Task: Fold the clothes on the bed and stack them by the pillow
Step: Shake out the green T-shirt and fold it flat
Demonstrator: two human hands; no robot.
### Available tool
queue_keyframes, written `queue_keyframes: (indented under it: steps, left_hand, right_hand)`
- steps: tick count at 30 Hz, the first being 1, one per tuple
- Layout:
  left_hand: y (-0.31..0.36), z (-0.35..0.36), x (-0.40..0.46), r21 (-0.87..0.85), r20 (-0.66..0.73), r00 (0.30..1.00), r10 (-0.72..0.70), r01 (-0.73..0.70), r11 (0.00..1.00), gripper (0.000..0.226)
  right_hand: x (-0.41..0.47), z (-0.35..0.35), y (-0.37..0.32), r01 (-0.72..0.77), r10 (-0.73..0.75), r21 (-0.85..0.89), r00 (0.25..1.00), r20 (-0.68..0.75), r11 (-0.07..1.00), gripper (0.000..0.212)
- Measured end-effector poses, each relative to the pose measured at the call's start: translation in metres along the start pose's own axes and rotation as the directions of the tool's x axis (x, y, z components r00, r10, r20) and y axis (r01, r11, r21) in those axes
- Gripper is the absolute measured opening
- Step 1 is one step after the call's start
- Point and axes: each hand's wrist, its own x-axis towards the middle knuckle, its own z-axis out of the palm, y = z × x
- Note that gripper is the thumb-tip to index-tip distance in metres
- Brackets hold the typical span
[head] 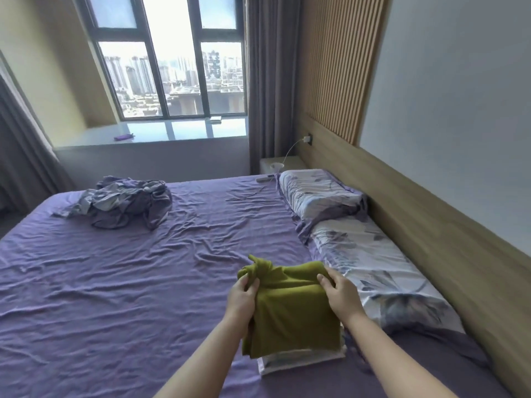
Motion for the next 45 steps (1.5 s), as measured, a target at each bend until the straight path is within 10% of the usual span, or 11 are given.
queue_keyframes:
  steps: [12,21,32,38,45]
  left_hand:
    - [-0.061,0.063,0.117,0.117,-0.138,0.99,-0.033,0.049,0.992,0.018]
    - [-0.172,0.072,0.124,0.467,-0.061,0.965,-0.255,0.253,0.847,0.082]
    - [-0.197,0.062,0.137,0.543,-0.278,0.919,-0.28,0.391,0.743,0.095]
    - [-0.216,0.052,0.15,0.139,-0.172,0.864,-0.473,0.497,0.856,0.111]
    - [-0.239,0.049,0.162,-0.061,-0.042,0.865,-0.5,0.497,0.865,0.1]
  right_hand:
    - [0.127,0.034,0.085,0.015,-0.018,0.055,0.998,0.068,0.998,0.038]
    - [0.095,0.084,0.201,-0.357,0.352,-0.033,0.894,0.277,0.934,0.083]
    - [0.105,0.089,0.234,-0.353,0.379,-0.192,0.917,0.124,0.916,0.049]
    - [0.108,0.095,0.274,-0.536,0.562,-0.174,0.805,0.19,0.826,0.077]
    - [0.124,0.124,0.306,-0.592,0.556,0.01,0.763,0.328,0.806,0.062]
